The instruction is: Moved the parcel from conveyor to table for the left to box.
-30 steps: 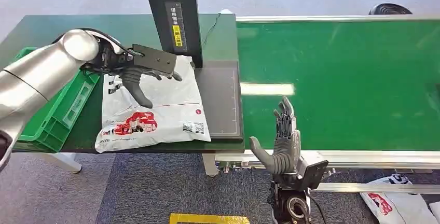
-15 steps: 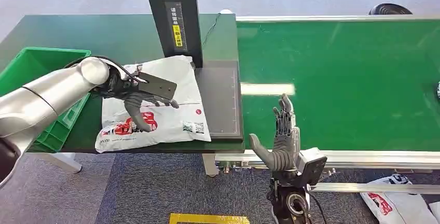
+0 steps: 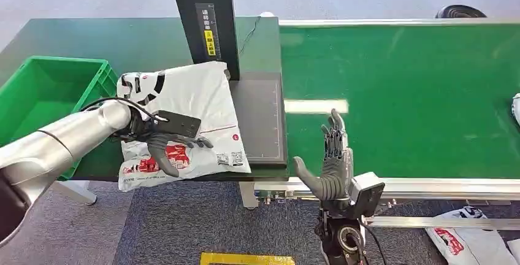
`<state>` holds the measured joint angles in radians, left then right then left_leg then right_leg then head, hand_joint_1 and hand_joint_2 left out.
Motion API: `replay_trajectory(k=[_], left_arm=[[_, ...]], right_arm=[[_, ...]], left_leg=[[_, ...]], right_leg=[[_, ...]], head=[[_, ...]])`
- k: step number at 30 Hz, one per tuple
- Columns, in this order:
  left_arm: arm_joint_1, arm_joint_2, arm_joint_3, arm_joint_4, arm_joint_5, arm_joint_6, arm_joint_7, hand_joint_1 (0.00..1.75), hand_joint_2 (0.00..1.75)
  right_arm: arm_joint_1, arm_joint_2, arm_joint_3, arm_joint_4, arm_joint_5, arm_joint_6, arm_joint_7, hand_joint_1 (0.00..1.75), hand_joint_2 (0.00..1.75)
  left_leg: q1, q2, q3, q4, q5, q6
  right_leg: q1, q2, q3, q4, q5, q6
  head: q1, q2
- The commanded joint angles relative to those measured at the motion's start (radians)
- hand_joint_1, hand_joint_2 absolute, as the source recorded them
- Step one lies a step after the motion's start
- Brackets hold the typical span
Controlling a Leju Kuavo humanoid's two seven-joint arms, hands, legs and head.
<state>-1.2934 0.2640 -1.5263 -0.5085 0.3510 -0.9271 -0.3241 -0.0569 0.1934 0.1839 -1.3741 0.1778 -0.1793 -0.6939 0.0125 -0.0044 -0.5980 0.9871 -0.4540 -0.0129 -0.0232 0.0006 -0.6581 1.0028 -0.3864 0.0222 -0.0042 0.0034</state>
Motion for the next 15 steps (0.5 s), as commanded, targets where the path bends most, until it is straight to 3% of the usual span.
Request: replay_trajectory(k=[1,7,11,15], left_arm=[[0.172,0.011,-0.031,0.134,-0.126,0.248,-0.133,0.00,1.75],[0.308,0.009,0.032,0.200,-0.190,0.459,-0.170,0.00,1.75],[0.334,0.003,0.070,0.212,-0.180,0.477,-0.171,0.00,1.75],[0.341,-0.022,0.098,0.225,-0.193,0.543,-0.129,0.00,1.75]], right_arm=[[-0.007,-0.015,0.006,0.040,-0.001,0.000,0.003,0.00,1.75],[0.045,-0.014,-0.011,0.000,0.015,-0.008,0.007,0.00,1.75],[0.064,-0.015,-0.025,-0.016,0.018,-0.012,0.007,0.00,1.75],[0.085,-0.007,-0.037,-0.036,0.028,-0.016,0.013,0.00,1.75]], left_leg=[[-0.001,0.003,0.008,-0.004,0.001,0.000],[-0.002,0.007,0.017,-0.007,-0.002,0.000],[-0.001,0.010,0.024,-0.005,-0.009,-0.001],[0.000,0.009,0.017,-0.005,-0.009,0.000]], right_leg=[[-0.001,0.003,0.006,-0.003,0.001,-0.002],[-0.001,0.006,0.015,-0.005,0.001,-0.002],[-0.001,0.007,0.021,-0.003,-0.002,-0.004],[0.000,0.005,0.020,-0.003,-0.003,-0.005]], head=[[0.000,0.000],[0.000,0.000],[0.000,0.000],[0.000,0.000]])
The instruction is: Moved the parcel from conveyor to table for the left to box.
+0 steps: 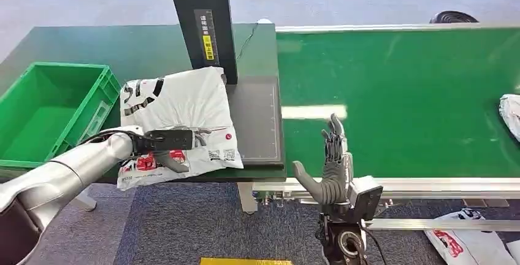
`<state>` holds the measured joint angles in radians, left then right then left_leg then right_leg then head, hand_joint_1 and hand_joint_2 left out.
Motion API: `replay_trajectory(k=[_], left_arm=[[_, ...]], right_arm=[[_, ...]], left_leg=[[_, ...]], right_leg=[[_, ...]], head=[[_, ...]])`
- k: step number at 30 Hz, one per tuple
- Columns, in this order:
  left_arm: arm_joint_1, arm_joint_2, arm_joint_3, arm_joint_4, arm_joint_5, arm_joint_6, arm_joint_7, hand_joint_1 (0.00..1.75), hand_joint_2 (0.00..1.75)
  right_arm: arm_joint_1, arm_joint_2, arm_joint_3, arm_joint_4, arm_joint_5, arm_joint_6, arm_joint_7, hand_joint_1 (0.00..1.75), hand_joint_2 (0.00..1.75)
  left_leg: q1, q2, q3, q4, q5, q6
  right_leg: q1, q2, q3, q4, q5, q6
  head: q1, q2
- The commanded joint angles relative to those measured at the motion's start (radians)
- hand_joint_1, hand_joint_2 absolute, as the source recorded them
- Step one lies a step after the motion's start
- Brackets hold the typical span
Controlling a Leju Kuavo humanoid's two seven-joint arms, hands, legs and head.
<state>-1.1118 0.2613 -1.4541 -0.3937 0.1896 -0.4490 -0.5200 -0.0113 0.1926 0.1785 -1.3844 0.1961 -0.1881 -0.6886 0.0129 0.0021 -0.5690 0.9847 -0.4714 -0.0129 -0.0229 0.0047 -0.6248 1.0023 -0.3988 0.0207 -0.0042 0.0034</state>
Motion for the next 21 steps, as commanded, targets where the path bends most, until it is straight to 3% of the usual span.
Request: replay_trajectory(k=[1,3,4,10,12,17,18,19,20,21], left_arm=[[0.160,-0.024,0.027,0.115,-0.042,0.089,0.086,0.00,1.75],[0.171,-0.018,0.055,0.107,-0.046,0.089,0.090,0.00,1.75],[0.178,-0.012,0.069,0.103,-0.045,0.087,0.083,0.00,1.75],[0.188,-0.010,0.082,0.101,-0.047,0.105,0.079,0.00,1.75],[0.186,-0.015,0.088,0.104,-0.046,0.108,0.088,0.00,1.75],[0.193,-0.018,0.116,0.108,-0.064,0.149,0.107,0.00,1.75],[0.196,-0.016,0.120,0.110,-0.065,0.161,0.110,0.38,1.75],[0.201,-0.015,0.128,0.110,-0.067,0.178,0.112,1.48,1.75],[0.206,-0.014,0.131,0.109,-0.069,0.185,0.112,1.71,1.75],[0.212,-0.013,0.137,0.111,-0.074,0.196,0.116,1.75,1.75]], right_arm=[[0.046,-0.003,-0.035,-0.033,0.013,-0.008,0.009,0.00,1.75],[0.056,0.001,-0.042,-0.045,0.022,-0.005,0.013,0.00,1.75],[0.059,0.002,-0.044,-0.047,0.024,-0.004,0.013,0.00,1.75],[0.059,0.001,-0.044,-0.040,0.025,-0.003,0.012,0.00,1.75],[0.056,0.001,-0.043,-0.037,0.025,-0.003,0.012,0.00,1.75],[0.060,0.002,-0.039,-0.045,0.026,-0.005,0.012,0.00,1.75],[0.061,0.001,-0.038,-0.047,0.025,-0.005,0.013,0.00,1.75],[0.064,0.001,-0.037,-0.048,0.026,-0.006,0.013,0.00,1.75],[0.066,0.000,-0.037,-0.047,0.026,-0.006,0.012,0.00,1.75],[0.066,-0.001,-0.037,-0.045,0.027,-0.007,0.012,0.00,1.75]], left_leg=[[0.001,0.001,-0.006,0.002,0.004,0.000],[0.000,0.001,-0.015,0.002,0.008,0.000],[0.001,0.000,-0.009,0.003,0.005,0.000],[0.003,0.001,-0.004,0.002,0.004,-0.001],[0.002,0.002,-0.009,-0.001,0.009,0.001],[0.003,0.001,-0.005,0.001,0.005,-0.001],[0.003,0.002,-0.009,0.000,0.006,-0.001],[0.004,0.001,-0.004,0.002,0.003,-0.002],[0.004,0.002,-0.006,0.000,0.005,-0.002],[0.003,0.003,-0.010,-0.001,0.007,-0.001]], right_leg=[[0.001,0.000,-0.006,0.001,0.004,-0.002],[0.001,0.000,-0.015,0.001,0.009,-0.004],[0.002,0.000,-0.009,0.002,0.005,-0.003],[0.003,0.001,-0.004,0.002,0.005,-0.002],[0.003,0.002,-0.010,0.000,0.010,-0.005],[0.004,0.001,-0.006,0.002,0.006,-0.004],[0.003,0.002,-0.010,0.001,0.008,-0.004],[0.005,0.002,-0.005,0.002,0.004,-0.003],[0.004,0.002,-0.007,0.000,0.006,-0.003],[0.003,0.003,-0.011,0.000,0.008,-0.004]], head=[[0.001,0.000],[0.000,0.000],[0.000,0.000],[0.000,0.000],[0.000,0.000],[0.000,0.000],[0.000,0.000],[0.000,0.000],[0.000,0.000],[0.000,0.000]])
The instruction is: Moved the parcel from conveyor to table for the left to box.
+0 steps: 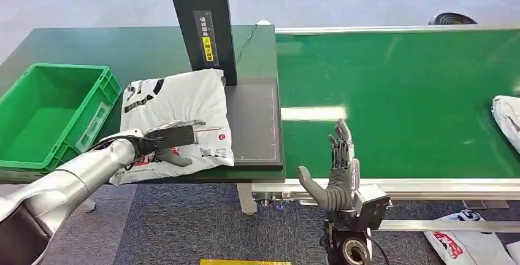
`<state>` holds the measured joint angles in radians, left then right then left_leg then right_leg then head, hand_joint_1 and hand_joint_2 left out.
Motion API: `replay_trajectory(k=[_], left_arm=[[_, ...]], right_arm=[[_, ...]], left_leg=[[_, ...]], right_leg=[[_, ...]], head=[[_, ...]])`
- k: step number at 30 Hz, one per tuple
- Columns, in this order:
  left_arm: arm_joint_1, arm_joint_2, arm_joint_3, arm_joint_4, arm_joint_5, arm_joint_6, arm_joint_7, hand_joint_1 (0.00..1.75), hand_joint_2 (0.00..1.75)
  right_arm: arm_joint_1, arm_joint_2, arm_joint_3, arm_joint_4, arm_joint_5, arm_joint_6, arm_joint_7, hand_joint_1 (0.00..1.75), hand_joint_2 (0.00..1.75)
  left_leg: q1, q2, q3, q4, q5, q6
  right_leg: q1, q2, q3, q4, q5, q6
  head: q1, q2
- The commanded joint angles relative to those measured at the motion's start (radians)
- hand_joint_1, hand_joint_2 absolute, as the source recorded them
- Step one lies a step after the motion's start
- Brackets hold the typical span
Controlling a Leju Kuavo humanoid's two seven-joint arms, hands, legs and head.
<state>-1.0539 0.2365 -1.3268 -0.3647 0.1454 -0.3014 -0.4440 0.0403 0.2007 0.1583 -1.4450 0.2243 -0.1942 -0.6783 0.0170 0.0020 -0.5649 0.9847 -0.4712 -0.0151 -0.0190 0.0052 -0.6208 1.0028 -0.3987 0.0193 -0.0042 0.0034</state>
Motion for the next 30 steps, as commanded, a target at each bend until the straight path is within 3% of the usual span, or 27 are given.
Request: replay_trajectory(k=[1,6,7,9,15,16,21,22,30], left_arm=[[0.159,0.012,0.016,0.084,-0.029,0.056,0.045,1.75,1.75],[0.164,0.012,0.022,0.085,-0.035,0.066,0.053,1.75,1.75],[0.165,0.011,0.028,0.086,-0.041,0.073,0.060,1.75,1.75],[0.172,0.012,0.054,0.083,-0.049,0.059,0.059,1.75,1.75],[0.170,0.010,0.061,0.082,-0.057,0.064,0.060,1.75,1.75],[0.171,0.000,0.070,0.087,-0.055,0.077,0.070,1.75,1.75],[0.186,-0.023,0.155,0.085,-0.042,0.176,0.081,1.75,1.75],[0.186,-0.023,0.155,0.085,-0.042,0.176,0.081,1.75,1.75],[0.191,-0.019,0.248,0.064,-0.029,0.260,0.084,1.75,1.75]], right_arm=[[0.014,-0.010,-0.017,0.018,-0.001,-0.002,0.000,0.00,1.75],[0.010,-0.010,-0.016,0.023,-0.001,-0.003,-0.002,0.00,1.75],[0.009,-0.010,-0.017,0.025,-0.001,-0.004,-0.003,0.00,1.75],[0.004,-0.011,-0.016,0.029,-0.001,-0.006,-0.004,0.00,1.75],[-0.004,-0.012,-0.015,0.031,-0.001,-0.006,-0.002,0.00,1.75],[-0.007,-0.011,-0.016,0.034,-0.001,-0.007,-0.002,0.00,1.75],[0.009,-0.008,-0.019,0.014,-0.001,-0.012,-0.003,0.00,1.75],[0.009,-0.008,-0.019,0.014,-0.001,-0.012,-0.003,0.00,1.75],[0.027,-0.006,-0.021,-0.001,0.004,-0.021,-0.004,0.00,1.75]], left_leg=[[0.000,0.002,-0.011,0.001,0.005,0.001],[0.000,0.002,-0.014,0.001,0.006,0.001],[0.001,0.001,-0.009,0.002,0.003,0.001],[0.000,0.002,-0.016,0.000,0.007,0.001],[0.001,0.002,-0.009,0.002,0.003,0.001],[0.000,0.003,-0.013,0.000,0.006,0.001],[0.002,0.001,-0.005,0.001,0.005,-0.001],[0.000,0.003,-0.011,-0.003,0.009,0.000],[0.001,0.001,-0.008,0.000,0.004,0.001]], right_leg=[[0.000,0.002,-0.012,0.001,0.005,-0.002],[0.000,0.002,-0.014,0.001,0.006,-0.003],[0.001,0.001,-0.009,0.001,0.003,-0.002],[0.000,0.002,-0.016,0.000,0.007,-0.003],[0.001,0.001,-0.009,0.002,0.004,-0.003],[0.001,0.002,-0.014,0.000,0.008,-0.003],[0.002,0.001,-0.006,0.001,0.005,-0.004],[0.001,0.002,-0.013,-0.003,0.010,-0.006],[0.002,0.001,-0.009,0.000,0.004,-0.004]], head=[[0.000,0.000],[0.000,0.000],[0.000,0.000],[0.000,0.000],[0.000,0.000],[0.000,0.000],[0.000,0.000],[0.000,0.000],[0.000,0.000]])
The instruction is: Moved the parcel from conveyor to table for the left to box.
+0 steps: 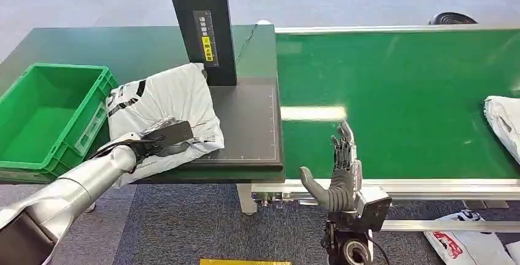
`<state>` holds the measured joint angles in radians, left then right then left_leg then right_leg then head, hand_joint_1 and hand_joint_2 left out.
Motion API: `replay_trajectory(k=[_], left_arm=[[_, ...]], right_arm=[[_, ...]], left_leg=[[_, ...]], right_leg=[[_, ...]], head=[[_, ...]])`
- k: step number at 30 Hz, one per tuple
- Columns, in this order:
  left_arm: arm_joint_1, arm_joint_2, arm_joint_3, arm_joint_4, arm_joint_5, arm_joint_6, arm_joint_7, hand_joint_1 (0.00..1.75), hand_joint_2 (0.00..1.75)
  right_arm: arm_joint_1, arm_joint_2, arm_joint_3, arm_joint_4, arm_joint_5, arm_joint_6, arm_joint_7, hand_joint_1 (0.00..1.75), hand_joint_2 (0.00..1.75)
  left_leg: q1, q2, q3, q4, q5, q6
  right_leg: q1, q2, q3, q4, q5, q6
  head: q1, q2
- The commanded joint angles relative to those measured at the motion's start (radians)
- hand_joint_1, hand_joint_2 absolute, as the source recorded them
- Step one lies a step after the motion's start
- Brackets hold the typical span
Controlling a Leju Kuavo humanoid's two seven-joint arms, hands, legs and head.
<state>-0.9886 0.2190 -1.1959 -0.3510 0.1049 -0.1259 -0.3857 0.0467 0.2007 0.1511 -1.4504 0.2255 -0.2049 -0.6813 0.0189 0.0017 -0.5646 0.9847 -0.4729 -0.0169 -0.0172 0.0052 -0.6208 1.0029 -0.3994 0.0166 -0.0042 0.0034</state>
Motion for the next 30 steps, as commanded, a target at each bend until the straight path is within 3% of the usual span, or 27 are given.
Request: replay_trajectory(k=[1,6,7,8,13,17,20,25,30], left_arm=[[0.102,0.007,0.266,0.007,0.007,0.146,0.008,1.75,1.75],[0.092,0.006,0.271,0.003,0.001,0.137,0.014,1.75,1.75],[0.096,0.006,0.272,0.004,0.001,0.138,0.014,1.75,1.75],[0.096,0.006,0.272,0.004,0.001,0.138,0.014,1.75,1.75],[0.098,0.006,0.273,0.004,0.001,0.138,0.014,1.75,1.75],[0.049,0.018,0.402,-0.040,-0.024,0.177,-0.029,1.75,1.75],[-0.030,0.039,0.501,-0.100,-0.048,0.178,-0.018,1.75,1.75],[-0.062,0.087,0.622,-0.205,-0.090,0.189,0.009,1.75,1.75],[-0.101,0.061,0.723,-0.246,-0.205,0.174,0.065,1.75,1.75]], right_arm=[[0.028,-0.003,-0.013,-0.002,0.005,-0.017,-0.002,0.00,1.75],[0.027,-0.002,-0.013,-0.002,0.005,-0.018,-0.002,0.00,1.75],[0.027,-0.002,-0.013,-0.002,0.005,-0.018,-0.002,0.00,1.75],[0.027,-0.002,-0.013,-0.002,0.005,-0.018,-0.002,0.00,1.75],[0.027,-0.002,-0.013,-0.002,0.005,-0.018,-0.002,0.00,1.75],[0.021,0.005,-0.013,0.003,0.005,-0.019,-0.005,0.00,1.75],[0.021,0.009,-0.014,0.003,0.006,-0.024,-0.005,0.00,1.75],[0.024,0.012,-0.016,0.001,0.005,-0.023,-0.006,0.00,1.75],[0.037,0.014,-0.017,-0.023,0.014,-0.027,0.000,0.00,1.75]], left_leg=[[0.000,0.001,-0.007,0.001,0.003,0.001],[0.000,0.001,-0.009,0.000,0.006,0.000],[-0.001,0.001,-0.015,-0.002,0.009,0.000],[-0.001,0.001,-0.008,-0.001,0.006,0.000],[-0.001,0.001,-0.010,-0.001,0.007,0.000],[0.000,0.001,-0.010,0.001,0.005,0.000],[0.001,-0.001,-0.016,0.004,0.005,-0.001],[0.001,0.000,-0.022,0.003,0.008,-0.001],[0.001,0.000,-0.024,0.003,0.008,-0.001]], right_leg=[[0.000,0.000,-0.007,0.000,0.003,-0.001],[0.001,0.000,-0.009,-0.001,0.004,-0.002],[0.000,0.000,-0.015,-0.003,0.007,-0.003],[0.000,0.001,-0.010,-0.002,0.004,-0.002],[0.000,0.001,-0.012,-0.001,0.003,-0.002],[0.000,0.000,-0.012,0.000,0.002,-0.001],[0.002,-0.001,-0.017,0.002,0.002,-0.002],[0.002,-0.001,-0.024,0.002,0.004,-0.002],[0.002,-0.001,-0.026,0.002,0.003,-0.003]], head=[[0.000,0.000],[0.000,0.000],[0.000,0.000],[0.000,0.000],[0.000,0.000],[0.000,0.000],[0.000,0.000],[0.000,0.000],[0.000,0.000]])
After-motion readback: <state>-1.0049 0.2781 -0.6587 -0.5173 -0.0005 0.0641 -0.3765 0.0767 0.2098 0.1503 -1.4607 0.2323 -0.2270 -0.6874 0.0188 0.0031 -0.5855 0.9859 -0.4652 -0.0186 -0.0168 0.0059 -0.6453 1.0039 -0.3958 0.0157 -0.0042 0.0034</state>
